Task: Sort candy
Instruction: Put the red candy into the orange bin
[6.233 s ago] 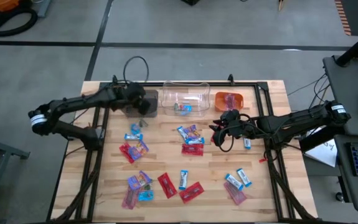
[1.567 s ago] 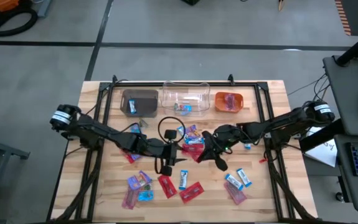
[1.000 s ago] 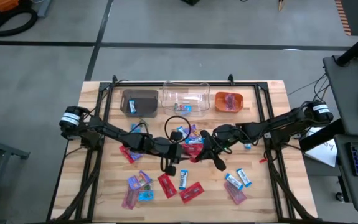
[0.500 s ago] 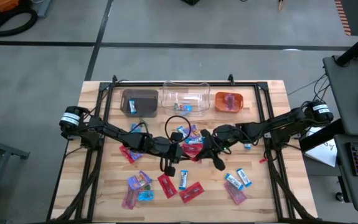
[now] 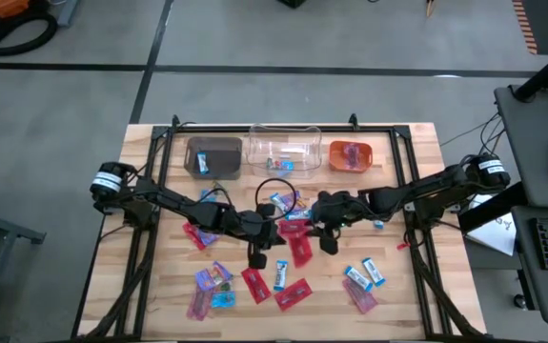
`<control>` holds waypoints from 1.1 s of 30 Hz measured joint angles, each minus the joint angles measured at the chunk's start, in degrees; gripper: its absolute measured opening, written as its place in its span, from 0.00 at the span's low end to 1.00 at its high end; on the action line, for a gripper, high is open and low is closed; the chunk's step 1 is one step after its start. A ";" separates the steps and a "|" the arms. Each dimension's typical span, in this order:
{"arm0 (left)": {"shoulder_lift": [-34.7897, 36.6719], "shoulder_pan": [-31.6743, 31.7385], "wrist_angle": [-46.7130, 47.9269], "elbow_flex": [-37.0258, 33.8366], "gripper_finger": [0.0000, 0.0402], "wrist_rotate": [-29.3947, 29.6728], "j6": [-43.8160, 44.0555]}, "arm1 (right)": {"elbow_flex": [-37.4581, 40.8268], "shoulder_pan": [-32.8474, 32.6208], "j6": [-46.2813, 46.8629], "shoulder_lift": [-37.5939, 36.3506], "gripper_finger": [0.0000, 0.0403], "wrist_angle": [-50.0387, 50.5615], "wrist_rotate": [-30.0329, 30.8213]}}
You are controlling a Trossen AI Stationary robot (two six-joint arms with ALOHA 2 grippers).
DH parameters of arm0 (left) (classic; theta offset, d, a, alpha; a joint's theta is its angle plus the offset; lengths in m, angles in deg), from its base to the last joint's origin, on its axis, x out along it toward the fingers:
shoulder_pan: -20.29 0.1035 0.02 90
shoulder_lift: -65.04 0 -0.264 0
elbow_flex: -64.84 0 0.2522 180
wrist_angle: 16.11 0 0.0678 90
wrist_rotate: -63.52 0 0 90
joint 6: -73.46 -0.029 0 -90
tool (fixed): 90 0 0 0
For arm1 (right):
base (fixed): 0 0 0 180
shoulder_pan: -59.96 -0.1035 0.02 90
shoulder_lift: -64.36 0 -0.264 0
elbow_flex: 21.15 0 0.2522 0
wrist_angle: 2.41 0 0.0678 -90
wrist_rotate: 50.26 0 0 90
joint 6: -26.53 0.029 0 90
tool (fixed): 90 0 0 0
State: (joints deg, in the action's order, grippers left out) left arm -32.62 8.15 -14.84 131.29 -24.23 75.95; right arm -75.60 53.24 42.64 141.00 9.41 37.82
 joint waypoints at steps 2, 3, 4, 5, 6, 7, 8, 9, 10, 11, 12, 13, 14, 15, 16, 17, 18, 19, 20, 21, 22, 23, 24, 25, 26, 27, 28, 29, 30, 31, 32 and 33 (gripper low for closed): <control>0.00 -0.03 0.31 0.00 0.00 -0.02 0.03 | 0.00 0.00 0.57 0.09 0.47 0.42 2.11; 0.00 -0.03 0.32 0.00 0.00 -0.02 0.03 | -0.02 0.00 0.30 0.21 0.51 0.80 2.57; 0.00 -0.03 0.30 0.00 0.00 -0.04 0.02 | -0.03 -0.11 -0.53 0.36 0.54 1.35 2.57; -0.02 -0.01 0.30 0.00 0.00 -0.22 -0.02 | -0.04 -0.44 -1.10 0.56 0.56 1.75 2.72; 0.00 -0.01 0.32 0.00 0.00 -0.26 -0.26 | -0.04 -0.98 -1.77 0.89 0.58 1.96 2.96; 0.00 -0.01 0.46 0.00 0.00 -0.26 -0.52 | -0.04 -1.56 -2.22 1.19 0.60 1.97 2.99; 0.00 0.05 0.51 0.00 0.00 -0.26 -0.92 | -0.04 -2.14 -2.45 1.44 0.61 1.97 3.27; -0.01 0.08 0.45 0.00 0.00 -0.27 -1.43 | -0.04 -2.69 -2.63 1.75 0.62 1.92 3.43; 0.00 0.12 0.40 0.00 0.00 -0.27 -2.12 | -0.04 -3.11 -2.64 2.18 0.62 1.75 3.43; 0.00 0.15 0.32 0.00 0.00 -0.28 -2.92 | -0.07 -3.45 -2.44 2.50 0.62 1.78 3.48; -0.01 0.15 0.18 0.00 0.00 -0.28 -3.88 | -0.07 -3.83 -1.95 2.92 0.62 2.10 3.55; -0.02 0.15 -0.19 0.00 0.00 -0.27 -4.84 | -0.07 -4.13 -0.77 3.21 0.62 2.52 3.64; -0.03 0.24 -0.62 0.01 0.00 -0.26 -6.07 | -0.07 -4.43 0.55 3.39 0.61 2.98 3.50; -0.07 0.36 -0.77 0.02 0.00 -0.26 -7.69 | -0.07 -4.70 2.01 3.43 0.60 3.81 3.26; -0.07 0.46 -0.69 0.02 0.00 -0.28 -9.51 | -0.07 -4.89 3.31 3.36 0.60 5.09 2.61; -0.11 0.54 -0.45 0.02 0.00 -0.28 -11.54 | -0.07 -5.07 4.39 3.31 0.59 6.36 1.46; -0.13 0.54 -0.24 0.02 0.01 -0.30 -13.48 | -0.07 -5.32 5.61 3.26 0.58 7.59 0.19; -0.15 0.54 -0.12 0.02 0.02 -0.30 -15.43 | -0.07 -5.47 6.81 2.93 0.57 9.02 -1.10; -0.38 0.54 -0.42 0.02 0.04 -0.28 -17.15 | -0.05 -5.79 7.87 2.66 0.56 10.30 -2.04; -0.55 0.54 -0.84 0.03 0.05 -0.29 -18.52 | -0.05 -6.13 9.09 2.43 0.56 10.73 -2.76; -0.78 0.52 -1.05 0.02 0.08 -0.30 -19.65 | -0.07 -6.63 10.14 2.10 0.55 10.97 -3.06; -1.37 0.52 -1.91 0.02 0.10 -0.31 -20.64 | -0.07 -7.24 10.76 1.90 0.55 11.65 -3.08; -2.14 0.52 -3.85 0.04 0.13 -0.31 -21.52 | -0.07 -7.87 11.28 1.82 0.55 11.93 -3.10; -2.93 0.52 -5.09 0.09 0.17 -0.32 -22.40 | -0.07 -8.46 11.61 1.81 0.55 11.66 -3.11; -4.07 0.52 -6.43 0.09 0.21 -0.32 -23.14 | -0.07 -9.04 12.06 1.81 0.54 11.60 -3.09; -5.34 0.52 -8.57 0.10 0.25 -0.32 -23.82 | -0.07 -9.57 12.60 1.79 0.54 11.68 -3.08; -6.54 0.52 -9.82 0.10 0.29 -0.32 -24.16 | -0.07 -10.09 13.19 1.79 0.54 11.63 -3.08; -7.56 0.52 -10.53 0.06 0.32 -0.33 -24.30 | -0.07 -10.61 13.88 1.79 0.54 11.68 -3.06; -8.64 0.52 -12.02 0.00 0.36 -0.34 -24.40 | -0.07 -11.06 14.50 1.79 0.54 11.63 -3.04; -9.60 0.52 -13.39 0.04 0.40 -0.34 -24.60 | -0.07 -11.48 15.08 1.79 0.54 11.57 -3.02; -10.38 0.52 -14.05 0.13 0.43 -0.34 -25.18 | -0.07 -11.89 15.76 1.79 0.54 11.61 -3.01; -11.13 0.52 -14.42 0.13 0.45 -0.34 -25.79 | -0.07 -12.23 16.29 1.79 0.54 11.58 -3.00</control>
State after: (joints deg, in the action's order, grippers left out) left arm -43.75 8.68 -29.25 131.42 -24.57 50.15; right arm -75.67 41.01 58.94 142.79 20.99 34.83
